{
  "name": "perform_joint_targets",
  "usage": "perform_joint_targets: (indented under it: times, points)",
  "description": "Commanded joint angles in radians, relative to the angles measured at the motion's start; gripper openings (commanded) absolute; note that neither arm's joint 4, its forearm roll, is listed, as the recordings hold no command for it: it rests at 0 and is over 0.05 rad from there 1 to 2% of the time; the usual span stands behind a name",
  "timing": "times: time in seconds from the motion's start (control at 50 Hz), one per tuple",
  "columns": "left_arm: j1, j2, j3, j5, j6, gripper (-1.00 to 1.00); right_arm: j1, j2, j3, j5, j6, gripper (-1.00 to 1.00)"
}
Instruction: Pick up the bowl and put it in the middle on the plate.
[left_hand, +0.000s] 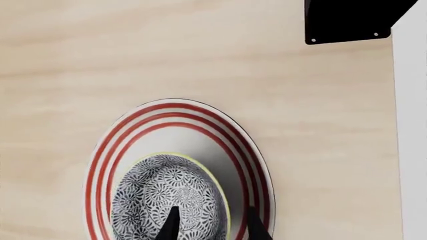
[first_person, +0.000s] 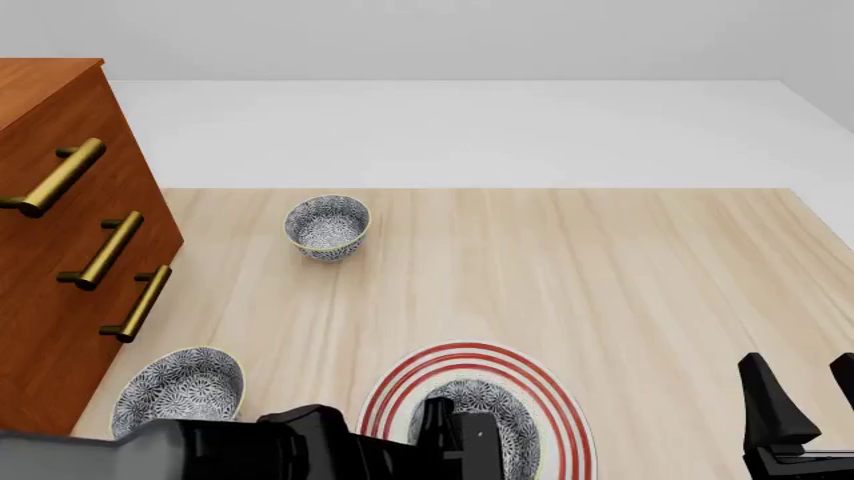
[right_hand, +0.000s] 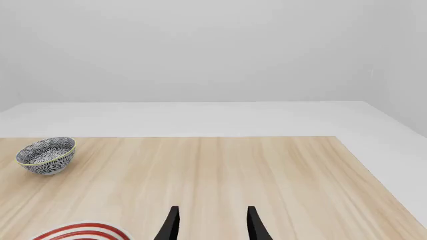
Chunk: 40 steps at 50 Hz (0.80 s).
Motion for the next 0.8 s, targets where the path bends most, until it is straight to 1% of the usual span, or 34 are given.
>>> perform_joint_targets:
  times: [0.02,0.16,0.36,0.56,0.72,0.74,0.8]
  points:
    - [-0.008,-0.020,-0.004,0.009,-0.015,1.00,0.000,0.000,0.000,0.000,0.000,1.00]
    - [-0.027,-0.037,-0.018,0.028,-0.022,1.00,0.000,0.000,0.000,0.000,0.000,1.00]
    - [-0.031,-0.080,0.000,0.042,0.002,1.00,0.000,0.000,0.000,0.000,0.000,1.00]
    - [0.023,-0.176,0.057,0.042,0.035,1.00,0.000,0.000,0.000,0.000,0.000,1.00]
    - [0.024,-0.207,0.068,0.048,0.018,1.00,0.000,0.000,0.000,0.000,0.000,1.00]
    - [0.026,-0.218,0.065,0.056,0.008,1.00,0.000,0.000,0.000,0.000,0.000,1.00]
    - [0.041,-0.243,0.073,0.062,0.009,1.00,0.000,0.000,0.000,0.000,0.000,1.00]
